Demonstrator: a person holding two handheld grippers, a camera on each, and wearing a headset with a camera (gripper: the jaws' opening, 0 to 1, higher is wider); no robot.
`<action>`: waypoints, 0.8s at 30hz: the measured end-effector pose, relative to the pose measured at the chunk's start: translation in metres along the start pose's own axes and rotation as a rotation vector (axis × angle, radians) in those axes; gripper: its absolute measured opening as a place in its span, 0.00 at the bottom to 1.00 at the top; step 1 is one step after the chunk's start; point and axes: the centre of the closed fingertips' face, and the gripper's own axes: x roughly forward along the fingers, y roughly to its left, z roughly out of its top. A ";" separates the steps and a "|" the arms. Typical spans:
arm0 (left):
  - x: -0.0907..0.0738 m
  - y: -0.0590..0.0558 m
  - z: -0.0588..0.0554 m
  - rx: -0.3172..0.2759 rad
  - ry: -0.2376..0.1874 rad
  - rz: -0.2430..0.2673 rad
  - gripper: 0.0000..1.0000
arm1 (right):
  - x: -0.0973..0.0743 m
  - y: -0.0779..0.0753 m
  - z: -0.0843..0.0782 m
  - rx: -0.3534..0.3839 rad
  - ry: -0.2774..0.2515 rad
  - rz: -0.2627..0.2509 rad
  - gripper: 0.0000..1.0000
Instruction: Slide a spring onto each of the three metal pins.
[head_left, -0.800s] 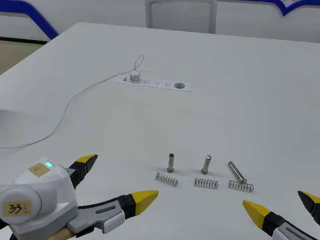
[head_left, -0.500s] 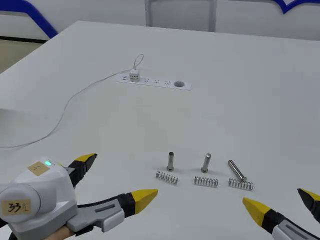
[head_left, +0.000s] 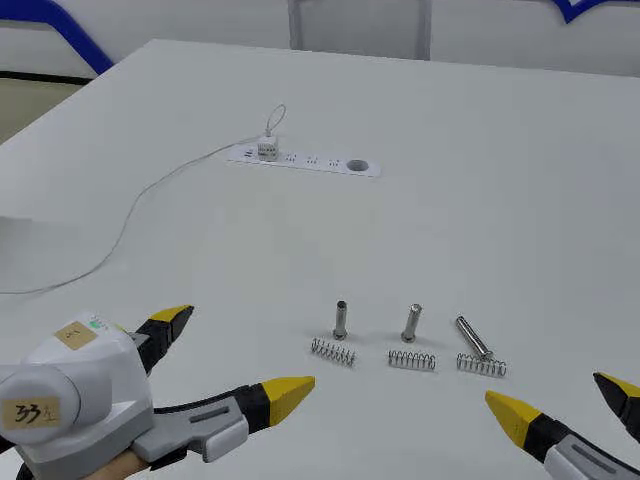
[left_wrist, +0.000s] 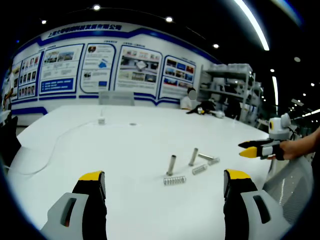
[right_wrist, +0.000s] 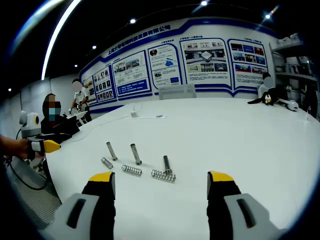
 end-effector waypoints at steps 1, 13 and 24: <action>0.000 0.000 0.000 0.000 0.000 0.000 1.00 | 0.000 0.000 0.000 -0.001 0.001 -0.002 0.76; 0.000 0.000 0.000 -0.003 0.002 0.001 1.00 | 0.001 0.002 -0.002 -0.003 0.013 0.009 0.75; 0.000 0.000 -0.001 -0.002 0.004 0.001 1.00 | 0.000 0.001 -0.004 0.015 0.017 0.009 0.75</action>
